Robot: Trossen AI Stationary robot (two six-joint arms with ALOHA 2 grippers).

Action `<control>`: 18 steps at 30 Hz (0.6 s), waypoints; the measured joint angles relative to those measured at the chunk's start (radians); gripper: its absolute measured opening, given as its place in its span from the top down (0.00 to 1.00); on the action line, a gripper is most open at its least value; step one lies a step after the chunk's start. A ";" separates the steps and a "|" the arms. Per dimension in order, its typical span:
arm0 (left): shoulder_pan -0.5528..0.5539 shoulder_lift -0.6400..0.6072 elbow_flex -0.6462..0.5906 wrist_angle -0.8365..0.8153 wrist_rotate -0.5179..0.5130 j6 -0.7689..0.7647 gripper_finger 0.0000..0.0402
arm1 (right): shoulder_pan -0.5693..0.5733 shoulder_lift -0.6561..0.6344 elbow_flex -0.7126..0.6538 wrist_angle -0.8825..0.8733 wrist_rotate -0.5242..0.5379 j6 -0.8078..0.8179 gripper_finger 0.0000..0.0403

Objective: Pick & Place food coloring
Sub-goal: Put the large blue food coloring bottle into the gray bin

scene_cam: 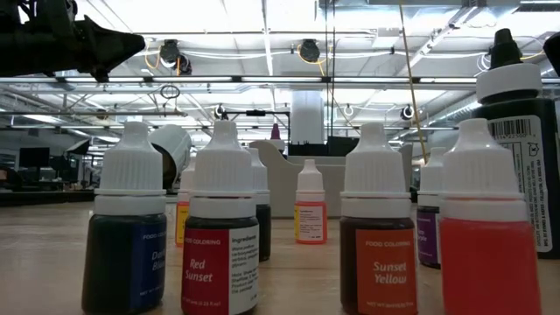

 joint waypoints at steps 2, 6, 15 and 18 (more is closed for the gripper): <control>0.000 0.000 0.000 0.000 0.000 0.001 0.86 | 0.000 0.000 0.000 0.000 0.000 0.020 0.70; 0.000 0.000 0.000 0.000 0.000 0.016 0.86 | 0.000 -0.023 -0.001 -0.014 -0.011 0.013 0.71; 0.000 0.000 0.000 0.000 0.000 0.016 0.86 | -0.021 -0.177 -0.001 -0.238 0.099 0.043 0.72; 0.000 0.000 0.000 0.001 0.000 0.017 0.86 | -0.047 -0.213 -0.001 -0.358 0.181 0.082 0.72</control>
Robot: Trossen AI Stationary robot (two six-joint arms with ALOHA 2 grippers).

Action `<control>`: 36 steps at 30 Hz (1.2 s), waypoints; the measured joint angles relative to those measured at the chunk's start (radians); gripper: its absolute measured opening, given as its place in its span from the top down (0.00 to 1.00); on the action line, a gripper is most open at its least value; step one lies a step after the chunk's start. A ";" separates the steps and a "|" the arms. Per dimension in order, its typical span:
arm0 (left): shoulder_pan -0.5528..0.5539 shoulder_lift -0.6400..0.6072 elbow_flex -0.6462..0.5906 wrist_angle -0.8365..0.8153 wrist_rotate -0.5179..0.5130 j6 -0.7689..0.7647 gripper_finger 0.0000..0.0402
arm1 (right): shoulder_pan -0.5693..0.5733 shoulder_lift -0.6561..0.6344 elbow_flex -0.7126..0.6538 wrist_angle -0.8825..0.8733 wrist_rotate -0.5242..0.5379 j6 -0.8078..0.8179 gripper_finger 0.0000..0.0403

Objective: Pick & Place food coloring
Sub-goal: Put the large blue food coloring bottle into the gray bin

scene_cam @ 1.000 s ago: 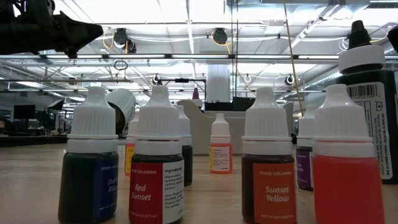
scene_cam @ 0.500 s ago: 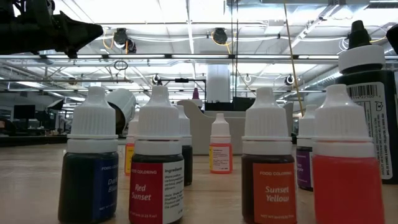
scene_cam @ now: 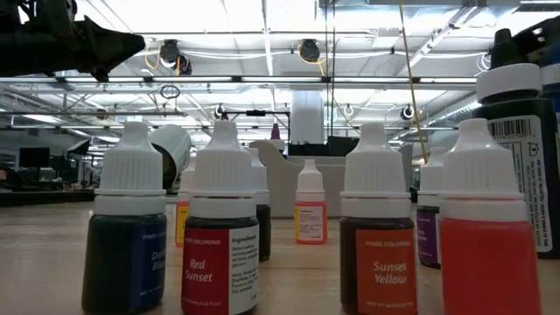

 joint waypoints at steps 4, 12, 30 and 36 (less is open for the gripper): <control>0.000 0.000 0.000 0.000 0.000 0.003 0.86 | -0.043 -0.027 0.000 -0.076 0.087 0.031 0.71; 0.000 0.000 0.000 -0.001 0.000 0.007 0.86 | -0.171 -0.033 0.000 0.068 0.032 -0.090 0.72; 0.000 0.000 0.000 0.000 -0.018 0.008 0.86 | -0.461 -0.033 0.089 0.279 -0.142 -0.395 0.71; 0.000 0.000 0.000 0.000 -0.026 0.009 0.86 | -0.585 0.031 0.162 0.303 -0.279 -0.439 0.72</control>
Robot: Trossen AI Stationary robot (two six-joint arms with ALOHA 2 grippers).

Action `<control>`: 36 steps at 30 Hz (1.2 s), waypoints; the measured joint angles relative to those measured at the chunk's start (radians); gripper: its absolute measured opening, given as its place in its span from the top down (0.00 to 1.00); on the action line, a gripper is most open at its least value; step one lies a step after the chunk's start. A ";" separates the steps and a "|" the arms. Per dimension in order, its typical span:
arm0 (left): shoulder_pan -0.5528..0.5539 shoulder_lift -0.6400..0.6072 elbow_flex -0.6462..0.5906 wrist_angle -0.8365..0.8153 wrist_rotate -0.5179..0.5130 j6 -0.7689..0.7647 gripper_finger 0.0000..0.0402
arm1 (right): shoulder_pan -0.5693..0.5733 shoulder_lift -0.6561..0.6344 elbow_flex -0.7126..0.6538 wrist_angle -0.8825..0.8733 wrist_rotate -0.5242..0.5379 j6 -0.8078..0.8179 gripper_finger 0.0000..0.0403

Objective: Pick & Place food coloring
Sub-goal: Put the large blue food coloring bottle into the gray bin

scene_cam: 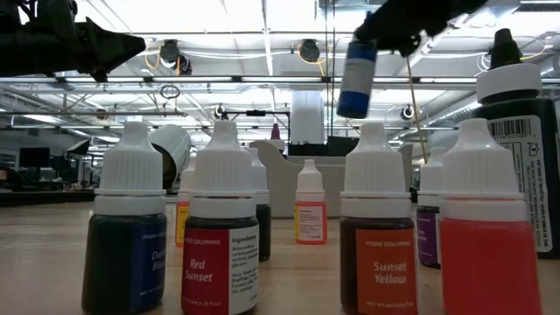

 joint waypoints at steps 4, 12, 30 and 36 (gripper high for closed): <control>0.000 0.000 0.000 0.003 0.000 0.000 0.86 | -0.051 0.093 0.063 0.003 -0.045 -0.023 0.71; 0.000 0.000 0.000 0.003 -0.002 0.000 0.86 | -0.103 0.251 0.150 0.086 -0.044 -0.066 0.72; 0.000 0.000 0.000 -0.002 -0.043 0.000 0.86 | -0.191 0.443 0.159 0.236 -0.045 -0.044 0.71; 0.000 0.000 0.000 0.000 -0.043 0.000 0.86 | -0.193 0.502 0.159 0.249 -0.046 -0.014 0.71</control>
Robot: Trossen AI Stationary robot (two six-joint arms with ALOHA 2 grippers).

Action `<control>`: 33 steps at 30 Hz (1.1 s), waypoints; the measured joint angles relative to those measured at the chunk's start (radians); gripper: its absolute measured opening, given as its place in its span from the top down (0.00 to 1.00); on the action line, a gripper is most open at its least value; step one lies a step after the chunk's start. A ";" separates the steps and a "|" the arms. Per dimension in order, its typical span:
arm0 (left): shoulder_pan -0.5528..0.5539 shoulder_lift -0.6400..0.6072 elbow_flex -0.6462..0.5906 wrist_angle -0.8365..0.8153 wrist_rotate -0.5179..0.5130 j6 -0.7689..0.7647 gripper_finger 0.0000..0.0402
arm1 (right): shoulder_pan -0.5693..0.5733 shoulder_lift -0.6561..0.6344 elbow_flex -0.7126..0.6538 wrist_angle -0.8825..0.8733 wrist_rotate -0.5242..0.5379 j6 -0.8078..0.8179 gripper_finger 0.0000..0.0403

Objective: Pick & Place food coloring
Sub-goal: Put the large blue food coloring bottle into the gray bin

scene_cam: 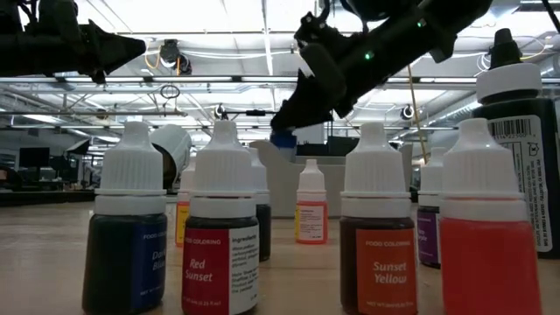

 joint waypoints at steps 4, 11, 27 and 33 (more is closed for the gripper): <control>0.000 0.000 0.000 0.000 0.000 0.010 0.86 | 0.000 0.035 0.000 0.036 -0.001 0.004 0.71; 0.000 0.000 0.000 0.001 0.000 0.010 0.86 | -0.021 0.077 0.001 0.075 -0.065 0.034 0.71; 0.000 0.000 0.000 0.001 0.000 0.011 0.86 | -0.031 0.088 0.000 0.085 -0.079 0.026 0.65; 0.000 0.000 0.000 0.000 0.000 0.026 0.86 | -0.031 0.088 0.000 0.088 -0.079 0.026 0.62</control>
